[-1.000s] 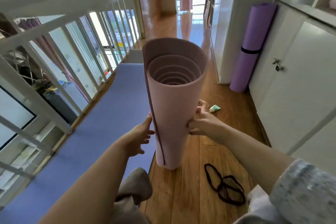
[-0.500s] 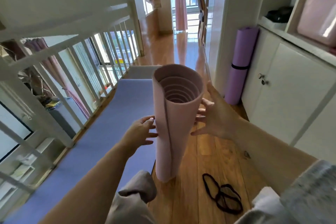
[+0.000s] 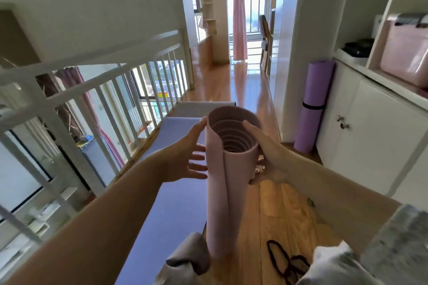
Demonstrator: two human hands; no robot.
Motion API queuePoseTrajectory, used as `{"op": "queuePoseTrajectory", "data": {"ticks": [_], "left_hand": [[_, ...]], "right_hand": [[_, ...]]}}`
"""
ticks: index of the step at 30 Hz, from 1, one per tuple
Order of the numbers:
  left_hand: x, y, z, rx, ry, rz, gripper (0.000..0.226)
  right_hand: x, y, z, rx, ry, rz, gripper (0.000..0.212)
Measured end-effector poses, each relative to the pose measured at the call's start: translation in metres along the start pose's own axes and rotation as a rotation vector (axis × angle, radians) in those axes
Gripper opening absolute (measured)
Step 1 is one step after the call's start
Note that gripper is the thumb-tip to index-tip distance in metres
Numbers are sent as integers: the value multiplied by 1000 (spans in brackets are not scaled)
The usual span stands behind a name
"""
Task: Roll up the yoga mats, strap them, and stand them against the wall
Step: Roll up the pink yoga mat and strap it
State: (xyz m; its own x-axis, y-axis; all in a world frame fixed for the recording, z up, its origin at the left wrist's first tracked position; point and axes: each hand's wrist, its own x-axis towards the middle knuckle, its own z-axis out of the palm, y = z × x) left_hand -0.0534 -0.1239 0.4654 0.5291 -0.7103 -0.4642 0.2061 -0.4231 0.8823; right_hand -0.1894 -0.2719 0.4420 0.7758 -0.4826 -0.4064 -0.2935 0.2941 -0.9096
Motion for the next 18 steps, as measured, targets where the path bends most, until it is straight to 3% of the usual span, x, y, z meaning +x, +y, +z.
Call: {"op": "queuePoseTrajectory", "data": {"ticks": [5,9,11,15,18], "left_hand": [[-8,17,0,94,-52,-32,63],[-12,30,-2,54,-133,-7,18],[-15,32,1,41,-180,-34,16],[-18,26,8,76,-231,-91,16],[-16,22,8,70,-165,-150,47]], "right_hand": [[-2,-3,8,-79,34,29,73],[-4,-24,-6,-190,12,86,68],[-4,-39,-14,-297,-7,116,65],[-4,-51,-17,-536,-5,154,37],[-4,-51,-8,-613,-105,159,35]]}}
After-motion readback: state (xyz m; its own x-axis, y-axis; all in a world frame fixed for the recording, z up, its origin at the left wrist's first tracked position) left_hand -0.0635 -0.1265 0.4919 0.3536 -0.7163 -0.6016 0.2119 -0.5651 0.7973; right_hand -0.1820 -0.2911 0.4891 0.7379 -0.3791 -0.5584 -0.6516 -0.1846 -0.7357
